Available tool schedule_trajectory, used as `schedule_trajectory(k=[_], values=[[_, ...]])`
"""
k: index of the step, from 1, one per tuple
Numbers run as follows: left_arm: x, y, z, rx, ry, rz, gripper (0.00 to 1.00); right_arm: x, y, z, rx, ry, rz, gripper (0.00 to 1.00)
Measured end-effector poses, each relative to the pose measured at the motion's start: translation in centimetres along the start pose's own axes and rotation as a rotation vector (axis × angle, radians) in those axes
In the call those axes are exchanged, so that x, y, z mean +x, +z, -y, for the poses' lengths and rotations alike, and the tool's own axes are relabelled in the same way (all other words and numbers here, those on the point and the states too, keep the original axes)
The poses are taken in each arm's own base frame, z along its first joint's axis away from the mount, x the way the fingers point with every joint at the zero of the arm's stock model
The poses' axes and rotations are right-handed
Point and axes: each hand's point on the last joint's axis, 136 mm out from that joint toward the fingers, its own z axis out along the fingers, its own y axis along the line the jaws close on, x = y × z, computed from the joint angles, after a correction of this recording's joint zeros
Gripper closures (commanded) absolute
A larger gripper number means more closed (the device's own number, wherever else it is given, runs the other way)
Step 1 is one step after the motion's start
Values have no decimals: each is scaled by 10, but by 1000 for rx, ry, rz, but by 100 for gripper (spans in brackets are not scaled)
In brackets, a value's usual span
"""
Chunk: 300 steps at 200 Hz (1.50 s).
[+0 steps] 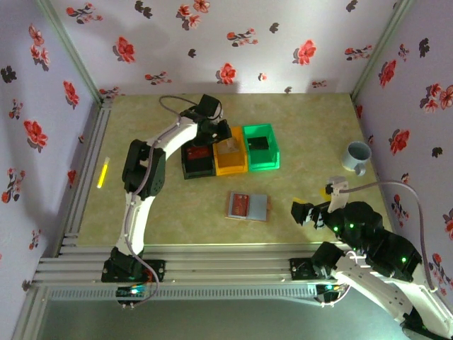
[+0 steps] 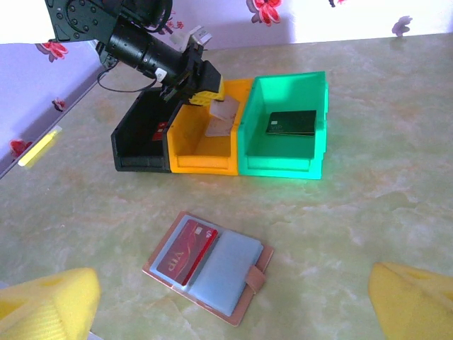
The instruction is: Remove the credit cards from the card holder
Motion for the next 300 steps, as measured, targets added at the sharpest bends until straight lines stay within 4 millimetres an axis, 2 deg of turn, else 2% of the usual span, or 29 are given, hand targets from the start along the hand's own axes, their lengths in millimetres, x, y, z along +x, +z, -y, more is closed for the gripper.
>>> schedule_trajectory(k=[57,133,183,216,232,254,282,300], values=[[-5,-3,3,-5,4,-1,86,0,0,0,0,0,1,2],[-22,-20,3,-16,2,22,81,0,-1,0,-2,1,4,2],[-36,-41,19,-9,30,48,77,0,-1,0,-2,1,5,2],[-36,-59,26,-12,51,55,67,0,-1,0,-2,1,4,2],[-25,-74,25,-19,54,49,60,0,-1,0,-1,1,3,2],[5,-106,26,-26,68,39,51,1,1,0,2,-1,-5,2],[63,-143,38,-7,134,37,38,5,10,-2,11,-13,-51,2],[103,-152,45,7,186,21,28,12,19,-6,15,-25,-102,2]])
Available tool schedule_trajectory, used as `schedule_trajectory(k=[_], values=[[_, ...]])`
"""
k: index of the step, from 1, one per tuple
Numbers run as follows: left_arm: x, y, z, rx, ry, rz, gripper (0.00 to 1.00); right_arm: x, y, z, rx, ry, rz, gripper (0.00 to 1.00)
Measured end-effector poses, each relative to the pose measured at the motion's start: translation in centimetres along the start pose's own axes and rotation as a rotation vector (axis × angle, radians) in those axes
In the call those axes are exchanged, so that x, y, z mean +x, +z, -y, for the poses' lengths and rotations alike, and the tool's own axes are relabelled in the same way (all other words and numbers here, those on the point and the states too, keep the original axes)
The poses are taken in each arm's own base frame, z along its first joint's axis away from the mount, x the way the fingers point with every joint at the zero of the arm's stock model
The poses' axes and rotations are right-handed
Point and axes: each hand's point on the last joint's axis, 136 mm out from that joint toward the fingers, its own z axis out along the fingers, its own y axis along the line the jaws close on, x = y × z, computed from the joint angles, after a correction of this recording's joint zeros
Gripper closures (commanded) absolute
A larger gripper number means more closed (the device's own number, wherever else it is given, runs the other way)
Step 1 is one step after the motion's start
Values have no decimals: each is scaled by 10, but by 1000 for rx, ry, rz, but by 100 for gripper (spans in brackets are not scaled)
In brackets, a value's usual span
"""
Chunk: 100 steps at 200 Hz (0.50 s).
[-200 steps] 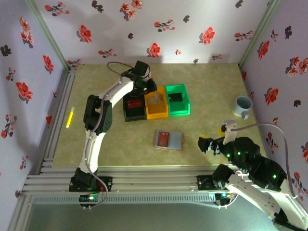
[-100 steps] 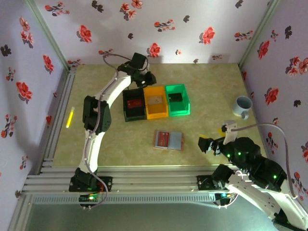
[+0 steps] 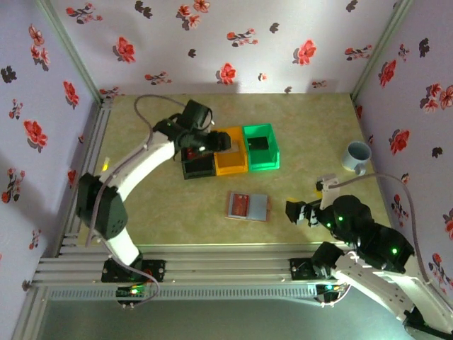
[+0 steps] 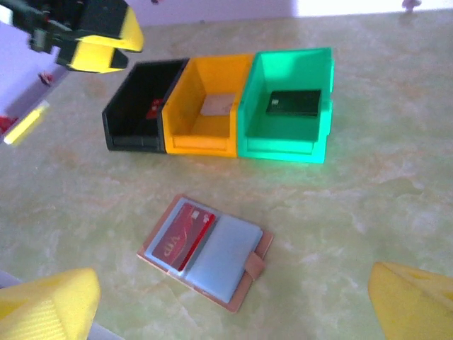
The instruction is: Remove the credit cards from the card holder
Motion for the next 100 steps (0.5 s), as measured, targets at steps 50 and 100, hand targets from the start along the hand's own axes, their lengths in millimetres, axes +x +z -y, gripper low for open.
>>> schedule_trajectory(k=[50,100], values=[[91,4,-15,-100,75,-62,0,13,24,-5,32,-27,-127,3],[95,-19,-43,-240,41,61,0,15,37,-12,17,36,-151,5]])
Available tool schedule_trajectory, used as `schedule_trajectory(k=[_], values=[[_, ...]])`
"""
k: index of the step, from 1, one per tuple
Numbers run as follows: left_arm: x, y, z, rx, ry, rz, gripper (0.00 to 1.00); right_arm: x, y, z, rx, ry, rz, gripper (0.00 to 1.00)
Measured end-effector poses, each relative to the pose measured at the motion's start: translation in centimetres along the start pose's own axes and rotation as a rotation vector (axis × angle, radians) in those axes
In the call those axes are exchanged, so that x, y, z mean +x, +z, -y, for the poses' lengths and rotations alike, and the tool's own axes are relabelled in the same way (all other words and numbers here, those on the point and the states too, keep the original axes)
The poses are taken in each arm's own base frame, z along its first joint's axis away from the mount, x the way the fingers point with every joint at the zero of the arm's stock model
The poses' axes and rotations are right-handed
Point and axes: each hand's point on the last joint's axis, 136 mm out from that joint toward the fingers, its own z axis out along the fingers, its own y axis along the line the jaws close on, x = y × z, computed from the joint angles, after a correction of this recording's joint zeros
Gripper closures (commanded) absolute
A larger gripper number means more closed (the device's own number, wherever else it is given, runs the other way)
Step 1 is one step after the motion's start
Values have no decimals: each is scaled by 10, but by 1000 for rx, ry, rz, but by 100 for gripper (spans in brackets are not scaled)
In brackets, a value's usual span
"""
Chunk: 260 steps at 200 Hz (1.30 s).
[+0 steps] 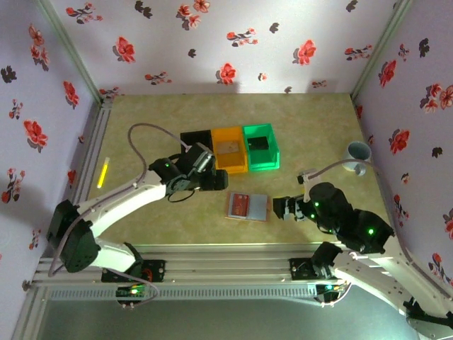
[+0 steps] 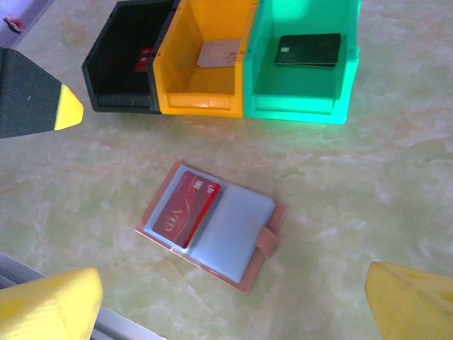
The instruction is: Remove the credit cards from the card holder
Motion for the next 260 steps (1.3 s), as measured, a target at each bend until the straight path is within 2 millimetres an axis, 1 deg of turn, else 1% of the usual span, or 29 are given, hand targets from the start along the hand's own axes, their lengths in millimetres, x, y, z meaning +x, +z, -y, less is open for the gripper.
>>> schedule_trajectory(k=[35,62,80,92,111,124,138,170,198,218,243,260], values=[[1,-14,-8,-83,37,118,0,13,22,-7,-14,39,-48,5],[-3,-19,-33,-172,3,160,0,19,32,-14,-41,68,-57,7],[-2,-17,-42,-187,1,162,0,22,40,-21,-59,90,-60,8],[6,-14,-43,-152,6,156,0,25,47,-24,-66,101,-68,9],[28,-8,-49,-73,0,143,0,34,59,-29,-81,127,-83,11],[40,-4,-52,-31,-5,138,0,40,67,-31,-86,148,-94,12],[46,-1,-50,-4,-11,129,0,47,76,-32,-87,176,-108,13],[51,5,-31,74,-20,132,0,55,94,-35,-83,226,-130,16],[62,19,-20,95,-19,97,0,60,109,-42,-89,265,-153,17],[69,29,-16,91,-21,70,0,62,117,-46,-96,295,-157,21],[77,40,-13,82,-26,45,0,68,127,-45,-88,332,-167,27],[83,47,-15,65,-32,23,1,73,132,-44,-81,350,-174,32]])
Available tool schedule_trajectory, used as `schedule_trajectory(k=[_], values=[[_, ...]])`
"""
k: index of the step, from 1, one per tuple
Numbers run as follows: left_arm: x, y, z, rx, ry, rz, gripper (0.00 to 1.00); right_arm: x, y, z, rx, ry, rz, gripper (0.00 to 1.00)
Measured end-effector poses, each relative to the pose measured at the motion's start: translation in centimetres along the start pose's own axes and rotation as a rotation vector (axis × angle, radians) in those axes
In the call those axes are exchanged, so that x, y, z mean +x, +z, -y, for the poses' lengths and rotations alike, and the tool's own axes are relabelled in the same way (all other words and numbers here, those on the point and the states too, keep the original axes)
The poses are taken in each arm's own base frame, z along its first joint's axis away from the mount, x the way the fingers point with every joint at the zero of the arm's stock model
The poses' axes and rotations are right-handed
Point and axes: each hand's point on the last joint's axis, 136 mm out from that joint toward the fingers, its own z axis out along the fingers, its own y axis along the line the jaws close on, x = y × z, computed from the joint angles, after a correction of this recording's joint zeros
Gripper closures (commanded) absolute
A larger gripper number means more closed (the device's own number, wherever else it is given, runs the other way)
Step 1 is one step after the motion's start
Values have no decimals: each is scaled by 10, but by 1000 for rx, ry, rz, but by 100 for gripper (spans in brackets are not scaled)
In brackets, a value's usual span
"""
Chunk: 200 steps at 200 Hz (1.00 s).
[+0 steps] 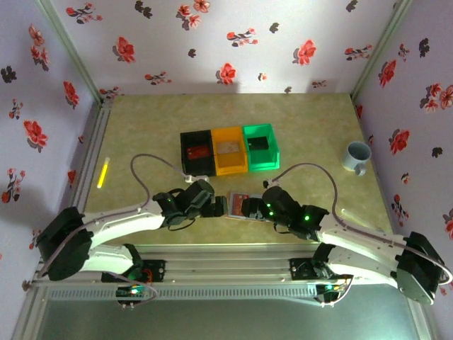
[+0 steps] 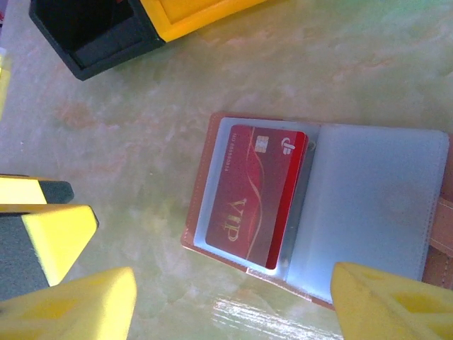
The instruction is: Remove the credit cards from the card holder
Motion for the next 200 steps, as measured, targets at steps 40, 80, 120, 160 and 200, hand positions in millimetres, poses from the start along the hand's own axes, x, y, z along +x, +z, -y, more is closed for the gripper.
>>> schedule_trajectory(k=[40,80,120,160,200], values=[[13,16,-7,-54,-15,-50,1,5,10,5,11,41,-8,43],[22,27,-4,-77,-17,-87,0,7,19,6,17,68,-12,53],[22,31,8,-63,-15,-105,0,11,29,9,33,86,-26,64],[22,36,11,-75,-22,-122,1,13,36,9,35,89,-34,66],[24,40,11,-115,-24,-149,2,16,42,11,46,96,-46,69]])
